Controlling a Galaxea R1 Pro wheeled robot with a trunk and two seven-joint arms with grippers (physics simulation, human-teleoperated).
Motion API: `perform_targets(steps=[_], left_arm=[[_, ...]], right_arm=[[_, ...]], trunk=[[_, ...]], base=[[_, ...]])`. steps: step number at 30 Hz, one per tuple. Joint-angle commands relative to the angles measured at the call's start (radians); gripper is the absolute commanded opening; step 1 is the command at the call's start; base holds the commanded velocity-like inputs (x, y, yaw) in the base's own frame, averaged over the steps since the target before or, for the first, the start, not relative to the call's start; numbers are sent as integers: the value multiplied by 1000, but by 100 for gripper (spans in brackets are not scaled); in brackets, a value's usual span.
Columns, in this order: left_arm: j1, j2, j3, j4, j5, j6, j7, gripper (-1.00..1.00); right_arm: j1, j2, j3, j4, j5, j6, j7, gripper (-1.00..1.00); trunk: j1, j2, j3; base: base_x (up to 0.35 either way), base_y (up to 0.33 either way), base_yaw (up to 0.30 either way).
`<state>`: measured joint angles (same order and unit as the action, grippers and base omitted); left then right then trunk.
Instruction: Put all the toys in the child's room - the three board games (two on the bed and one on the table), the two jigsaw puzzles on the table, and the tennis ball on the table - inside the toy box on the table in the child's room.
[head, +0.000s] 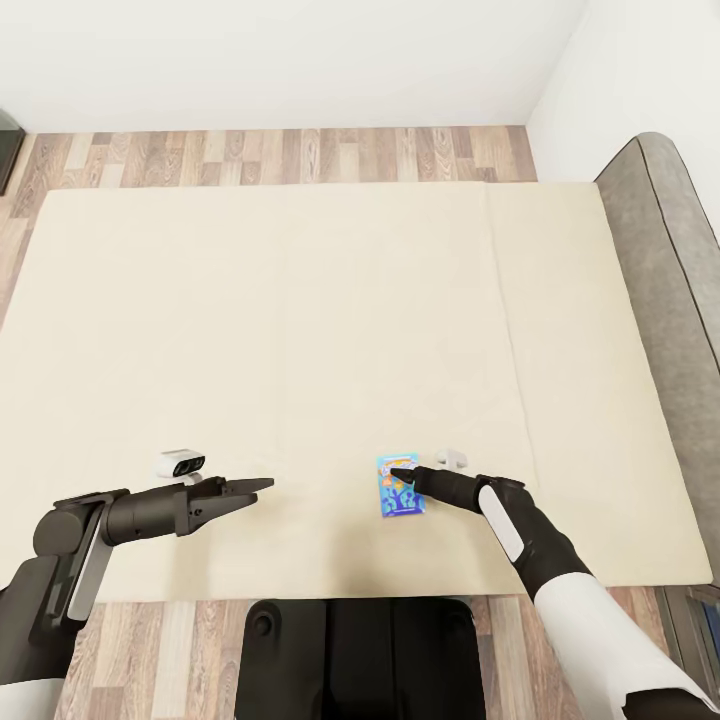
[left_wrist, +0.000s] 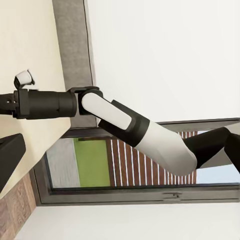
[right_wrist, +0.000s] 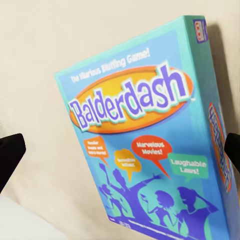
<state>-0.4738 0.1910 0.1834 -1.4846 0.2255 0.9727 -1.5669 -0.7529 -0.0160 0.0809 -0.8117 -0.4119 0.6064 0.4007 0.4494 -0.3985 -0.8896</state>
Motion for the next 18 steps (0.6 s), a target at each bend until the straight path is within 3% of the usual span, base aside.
perform_targets(steps=[1,18], left_arm=[[0,0,0,0,-1,11,-4,100],[0,1,1,0,-1,11,-4,100]], right_arm=[[0,-1,2,-1,-3,4,0,100],[0,1,2,-1,-4,4,0,100]], trunk=[[1,-2,-1],[1,-2,-1]], base=[[0,2,0],[0,45,0]])
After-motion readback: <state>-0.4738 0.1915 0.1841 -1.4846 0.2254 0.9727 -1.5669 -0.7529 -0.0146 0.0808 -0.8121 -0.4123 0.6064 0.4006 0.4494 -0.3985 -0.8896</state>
